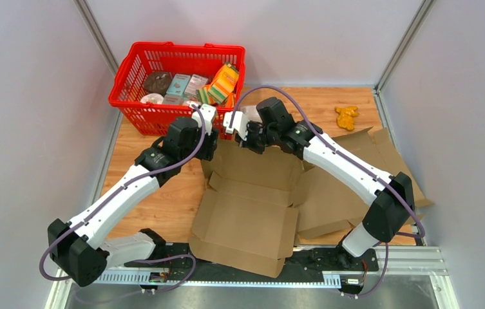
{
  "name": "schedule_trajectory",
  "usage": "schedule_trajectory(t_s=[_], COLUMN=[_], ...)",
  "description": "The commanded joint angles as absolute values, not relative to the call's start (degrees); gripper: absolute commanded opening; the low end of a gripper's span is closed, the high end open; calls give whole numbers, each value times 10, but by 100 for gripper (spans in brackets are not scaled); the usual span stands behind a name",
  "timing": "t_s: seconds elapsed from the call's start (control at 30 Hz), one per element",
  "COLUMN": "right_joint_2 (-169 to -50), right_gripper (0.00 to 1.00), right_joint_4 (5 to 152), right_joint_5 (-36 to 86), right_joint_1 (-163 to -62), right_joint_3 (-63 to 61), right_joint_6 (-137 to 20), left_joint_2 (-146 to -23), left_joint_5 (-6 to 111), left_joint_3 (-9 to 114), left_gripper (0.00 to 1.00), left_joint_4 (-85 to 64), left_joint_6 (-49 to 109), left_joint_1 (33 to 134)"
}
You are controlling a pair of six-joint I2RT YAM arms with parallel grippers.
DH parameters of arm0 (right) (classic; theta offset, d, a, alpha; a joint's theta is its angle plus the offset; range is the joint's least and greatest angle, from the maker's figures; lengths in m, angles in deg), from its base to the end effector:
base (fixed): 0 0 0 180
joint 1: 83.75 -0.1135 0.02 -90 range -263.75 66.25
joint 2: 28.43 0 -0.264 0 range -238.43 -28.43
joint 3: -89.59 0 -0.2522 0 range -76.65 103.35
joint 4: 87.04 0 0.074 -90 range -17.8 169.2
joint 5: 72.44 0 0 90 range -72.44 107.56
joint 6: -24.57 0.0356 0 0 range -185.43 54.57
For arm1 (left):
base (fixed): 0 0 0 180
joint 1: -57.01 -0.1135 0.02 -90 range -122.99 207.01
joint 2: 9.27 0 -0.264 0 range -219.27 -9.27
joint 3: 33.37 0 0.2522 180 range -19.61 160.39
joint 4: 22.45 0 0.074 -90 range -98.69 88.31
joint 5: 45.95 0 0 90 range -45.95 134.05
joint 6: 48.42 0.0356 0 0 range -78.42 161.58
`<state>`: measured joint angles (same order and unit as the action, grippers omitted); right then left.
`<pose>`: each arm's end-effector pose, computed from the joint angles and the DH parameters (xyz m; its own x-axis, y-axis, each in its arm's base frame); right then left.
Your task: Fold the paper box
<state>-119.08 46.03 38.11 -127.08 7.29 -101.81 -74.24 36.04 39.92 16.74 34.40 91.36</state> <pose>0.2501 0.2531 0.3396 0.1218 -0.6486 -0.7513 -0.9517 0.1386 -0.2740 0.2105 -0.1379 0.3331 -0.4778 0.1766 -0.8605 0.4034 0.9143 -0.0363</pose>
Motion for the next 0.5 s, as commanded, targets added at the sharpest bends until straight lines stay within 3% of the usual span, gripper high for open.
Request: schedule_trajectory(t_s=[0.0, 0.13, 0.27, 0.37, 0.47], right_joint_2=[-1170, -1171, -1169, -1164, -1157], right_gripper=[0, 0, 0, 0, 23], right_joint_4=[469, 476, 498, 532, 558], right_joint_5=[401, 398, 366, 320, 244], right_joint_1=[-1275, -1275, -1276, -1277, -1281], right_joint_3=[70, 69, 61, 52, 50], right_joint_6=[-1028, -1024, -1009, -952, -838], left_joint_2=[-750, -757, -750, -741, -721], left_joint_5=[367, 363, 347, 327, 286], left_joint_3=[420, 423, 407, 387, 353], left_gripper=[53, 37, 13, 1, 0], left_joint_4=[149, 157, 148, 130, 101], left_joint_6=[368, 360, 336, 312, 298], left_joint_1=[910, 911, 911, 916, 932])
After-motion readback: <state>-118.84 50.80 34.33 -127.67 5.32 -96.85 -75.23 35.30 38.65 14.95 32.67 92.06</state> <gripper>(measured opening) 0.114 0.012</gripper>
